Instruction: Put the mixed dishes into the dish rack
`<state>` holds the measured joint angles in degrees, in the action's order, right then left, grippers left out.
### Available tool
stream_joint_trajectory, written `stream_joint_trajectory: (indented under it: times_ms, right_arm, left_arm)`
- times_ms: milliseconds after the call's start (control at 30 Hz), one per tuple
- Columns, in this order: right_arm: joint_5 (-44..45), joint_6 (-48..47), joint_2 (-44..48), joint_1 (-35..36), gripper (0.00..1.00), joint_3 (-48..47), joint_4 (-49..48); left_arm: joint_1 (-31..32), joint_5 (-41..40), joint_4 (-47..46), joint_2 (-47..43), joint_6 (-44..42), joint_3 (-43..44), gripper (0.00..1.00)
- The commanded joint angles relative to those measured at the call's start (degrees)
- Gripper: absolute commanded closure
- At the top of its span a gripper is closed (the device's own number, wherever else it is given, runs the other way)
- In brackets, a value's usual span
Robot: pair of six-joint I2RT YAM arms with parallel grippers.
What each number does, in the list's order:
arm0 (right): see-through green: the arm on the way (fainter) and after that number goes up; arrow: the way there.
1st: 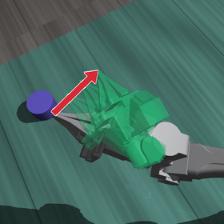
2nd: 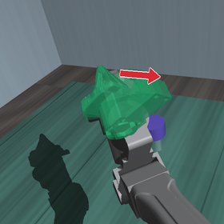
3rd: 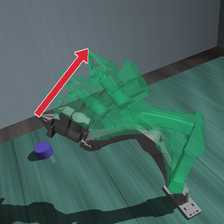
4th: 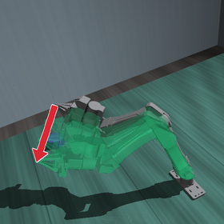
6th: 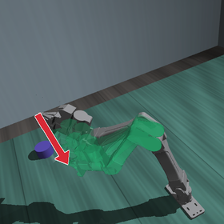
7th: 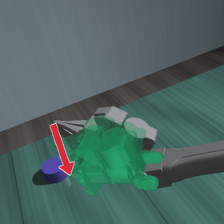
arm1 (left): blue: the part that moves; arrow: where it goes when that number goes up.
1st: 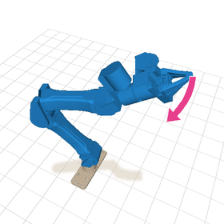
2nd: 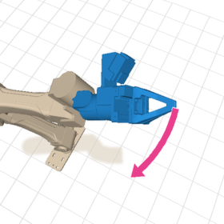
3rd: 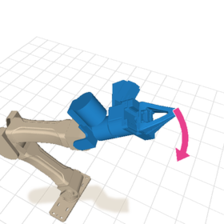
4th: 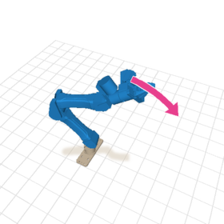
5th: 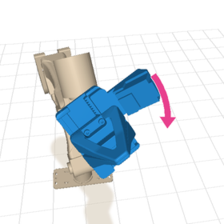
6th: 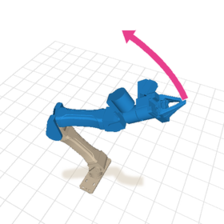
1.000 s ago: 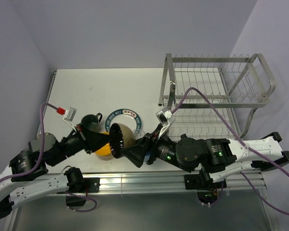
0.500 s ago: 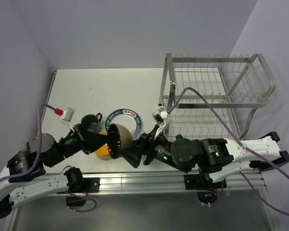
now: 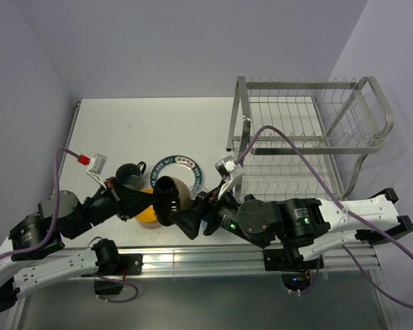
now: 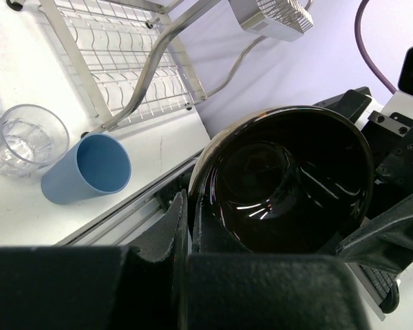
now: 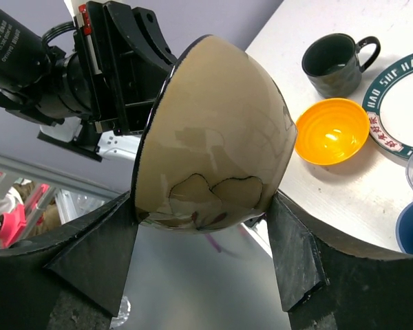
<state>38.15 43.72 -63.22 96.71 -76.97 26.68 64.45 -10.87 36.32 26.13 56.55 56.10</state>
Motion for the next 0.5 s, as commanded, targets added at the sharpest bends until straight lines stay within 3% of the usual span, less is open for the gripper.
stream_joint_trajectory:
  times_ms: [0, 67, 100, 133, 267, 433, 467]
  right_arm:
    - [-0.36, -0.31, 1.43, 0.24, 0.44, -1.09, -5.40]
    - [-0.27, -0.83, 2.66, 0.15, 0.62, 0.49, -6.98]
    - [-0.18, -1.10, 3.10, 0.24, 0.91, 1.03, -7.51]
    - [-0.10, -1.53, 3.54, 0.15, 1.00, 1.47, -8.13]
    - [1.22, -2.15, 5.12, 0.24, 1.00, 3.49, -10.50]
    - [2.36, -2.24, 5.92, 0.24, 1.00, 4.37, -10.77]
    - [2.63, -2.15, 6.00, 0.24, 1.00, 4.37, -10.51]
  left_arm:
    - [0.24, -0.81, -3.97, 0.85, -0.13, 2.35, 1.00]
    - [0.24, -0.64, -3.97, 0.85, -0.13, 2.09, 1.00]
    - [0.24, -0.47, -4.32, 0.85, -0.13, 2.00, 1.00]
    - [0.24, 0.32, -4.76, 0.94, -0.22, 1.91, 1.00]
    - [0.24, 1.99, -6.52, 0.94, -0.57, 1.30, 0.99]
    - [0.24, 2.61, -7.31, -0.02, -0.74, 0.95, 0.48]
    - [0.24, 2.53, -7.22, -0.55, -0.66, 0.77, 0.43]
